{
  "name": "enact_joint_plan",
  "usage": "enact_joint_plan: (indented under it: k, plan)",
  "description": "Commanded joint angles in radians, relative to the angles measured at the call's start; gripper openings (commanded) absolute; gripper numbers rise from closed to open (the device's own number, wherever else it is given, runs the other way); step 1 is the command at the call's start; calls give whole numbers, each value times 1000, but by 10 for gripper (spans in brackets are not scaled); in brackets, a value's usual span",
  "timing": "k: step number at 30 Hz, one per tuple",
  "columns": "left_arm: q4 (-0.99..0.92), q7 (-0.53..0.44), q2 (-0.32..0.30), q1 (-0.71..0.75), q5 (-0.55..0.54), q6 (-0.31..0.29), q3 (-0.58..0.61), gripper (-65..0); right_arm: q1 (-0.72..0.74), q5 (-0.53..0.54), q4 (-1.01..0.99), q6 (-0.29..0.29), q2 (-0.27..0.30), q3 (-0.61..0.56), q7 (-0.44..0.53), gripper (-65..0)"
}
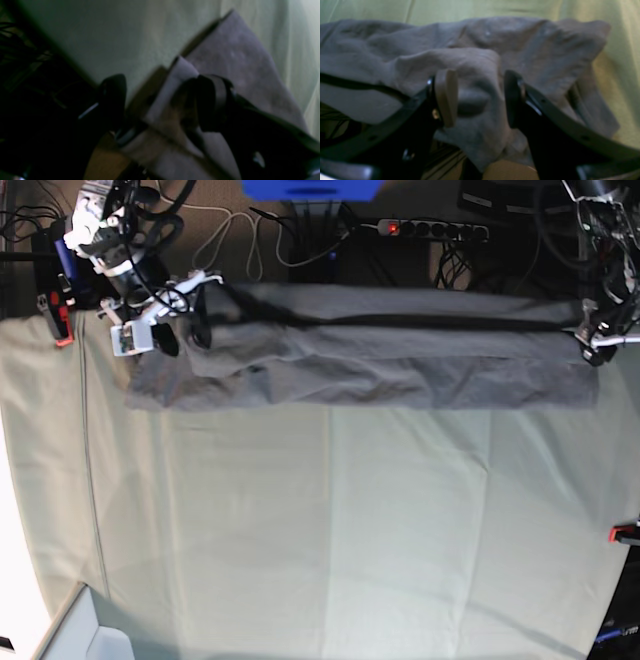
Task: Layout the t-shirt on the table in an organized manner, then fold the t-shirt properly
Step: 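Hold the shirt ends with both grippers and straighten the folded strip, then grasp the strip's middle with the left gripper and fold it toward the right gripper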
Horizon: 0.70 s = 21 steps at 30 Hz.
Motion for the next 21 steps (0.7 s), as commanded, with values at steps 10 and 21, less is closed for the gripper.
enact_joint_plan:
  k: [10, 21]
  plan:
    - [-4, -8, -22, -9, -7, -2, 115, -418, 1, 13, 15, 17, 2, 1, 25, -346]
    - [108, 0, -12, 15, 67, -4, 144, -650, 9, 12, 14, 17, 4, 1, 24, -346]
